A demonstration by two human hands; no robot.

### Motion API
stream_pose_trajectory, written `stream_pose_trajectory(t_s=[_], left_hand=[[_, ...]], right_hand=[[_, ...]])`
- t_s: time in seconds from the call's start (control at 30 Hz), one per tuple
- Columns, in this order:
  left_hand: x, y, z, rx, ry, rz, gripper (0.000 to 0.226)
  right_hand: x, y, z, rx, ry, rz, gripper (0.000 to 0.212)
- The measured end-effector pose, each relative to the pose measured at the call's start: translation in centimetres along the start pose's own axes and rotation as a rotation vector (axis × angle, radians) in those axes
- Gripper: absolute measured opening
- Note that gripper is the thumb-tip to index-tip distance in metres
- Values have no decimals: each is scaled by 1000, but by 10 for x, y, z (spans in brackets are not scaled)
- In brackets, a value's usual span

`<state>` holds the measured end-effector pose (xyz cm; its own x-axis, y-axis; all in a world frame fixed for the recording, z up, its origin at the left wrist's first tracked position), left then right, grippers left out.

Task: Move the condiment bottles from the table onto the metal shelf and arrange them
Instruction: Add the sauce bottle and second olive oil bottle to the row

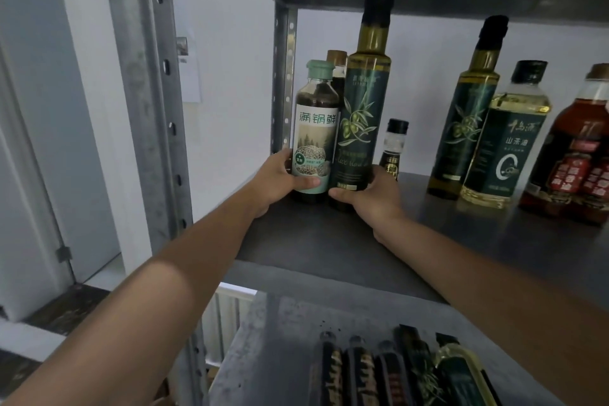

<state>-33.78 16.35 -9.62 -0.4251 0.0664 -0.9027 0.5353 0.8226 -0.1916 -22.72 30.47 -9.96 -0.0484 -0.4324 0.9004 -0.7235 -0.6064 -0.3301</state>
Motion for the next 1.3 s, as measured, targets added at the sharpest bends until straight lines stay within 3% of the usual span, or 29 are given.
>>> stream_pose_trajectory(t_s=[0.6,0.9,1.3], left_hand=[[1,-2,-1,20,3,-21,62],[-3,1,0,23,7,-10,58],[-4,3,1,21,-1,12,59]], right_hand=[[0,-34,10,50,14,49,63],[-28,-96,-1,-122,81,68,67],[-34,-91,-40,-237,145,173,63]])
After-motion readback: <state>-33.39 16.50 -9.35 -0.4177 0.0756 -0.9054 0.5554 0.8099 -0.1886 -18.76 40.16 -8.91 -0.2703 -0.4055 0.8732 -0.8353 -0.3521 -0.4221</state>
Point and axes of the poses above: each hand's wrist, its own z-axis away from the middle knuckle, its own y-axis out of the palm, x = y × z, the point moved 4 cm from there along -z, towards the middle knuckle, and after that the axes turned 5 degrees about y, right-handed, at the moved point
